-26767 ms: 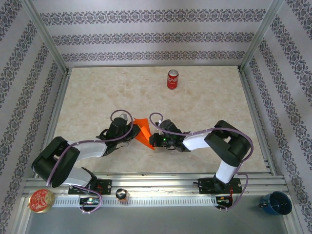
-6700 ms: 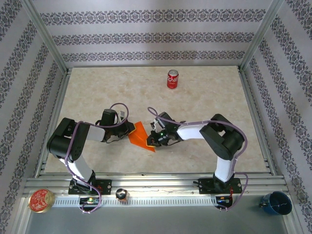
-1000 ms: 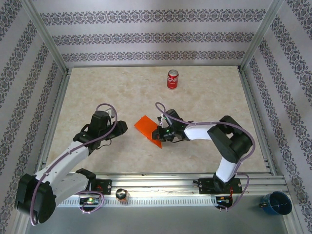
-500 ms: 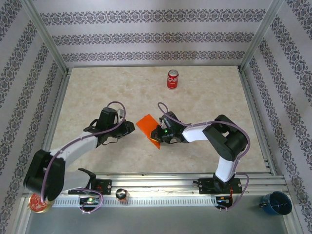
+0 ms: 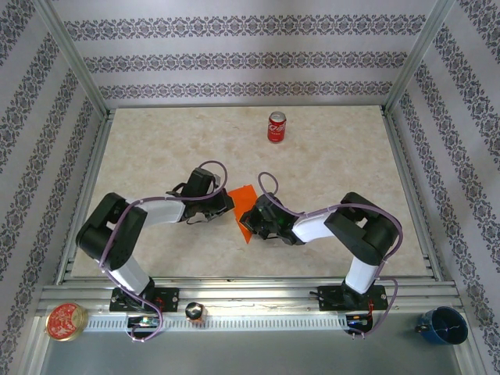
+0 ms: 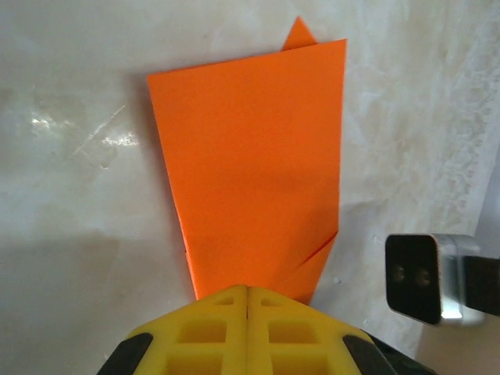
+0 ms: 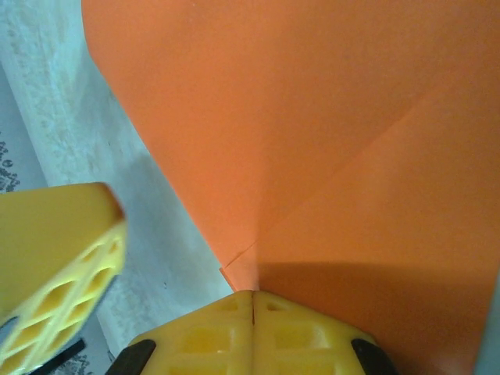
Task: Fold a paper plane with a square sheet of paper (pick it up from the middle)
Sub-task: Fold the wing for the fifth time at the center of the table.
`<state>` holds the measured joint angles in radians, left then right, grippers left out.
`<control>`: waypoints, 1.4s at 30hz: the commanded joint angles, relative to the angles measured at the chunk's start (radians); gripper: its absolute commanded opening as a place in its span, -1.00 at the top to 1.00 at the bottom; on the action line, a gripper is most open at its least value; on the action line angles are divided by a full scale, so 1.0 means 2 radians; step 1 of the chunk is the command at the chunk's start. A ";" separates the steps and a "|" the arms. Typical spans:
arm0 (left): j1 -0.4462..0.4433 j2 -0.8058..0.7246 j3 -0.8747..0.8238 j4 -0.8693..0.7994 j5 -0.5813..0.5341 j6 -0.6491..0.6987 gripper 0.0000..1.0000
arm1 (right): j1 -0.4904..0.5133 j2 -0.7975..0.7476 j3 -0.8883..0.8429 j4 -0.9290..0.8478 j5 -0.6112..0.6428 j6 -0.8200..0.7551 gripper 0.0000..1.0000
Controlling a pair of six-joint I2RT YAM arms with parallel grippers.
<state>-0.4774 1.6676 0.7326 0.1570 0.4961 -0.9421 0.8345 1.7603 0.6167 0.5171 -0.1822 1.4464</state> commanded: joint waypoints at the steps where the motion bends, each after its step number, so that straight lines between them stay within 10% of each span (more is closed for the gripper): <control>1: -0.007 0.021 0.016 0.056 -0.002 -0.025 1.00 | 0.009 0.007 -0.011 -0.027 0.029 0.022 1.00; 15: -0.007 0.051 -0.010 0.066 -0.011 0.005 1.00 | -0.005 -0.084 0.051 -0.190 0.045 -0.121 0.68; 26: -0.007 0.066 -0.012 0.075 0.032 0.052 1.00 | -0.156 -0.096 0.018 -0.203 -0.102 -0.181 0.51; 42: -0.007 0.081 0.004 0.083 0.062 0.068 1.00 | -0.172 -0.055 0.041 -0.209 -0.154 -0.213 0.31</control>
<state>-0.4824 1.7969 0.7288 0.3283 0.5896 -0.8368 0.4992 1.6413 0.6746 0.1158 -0.4637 1.0542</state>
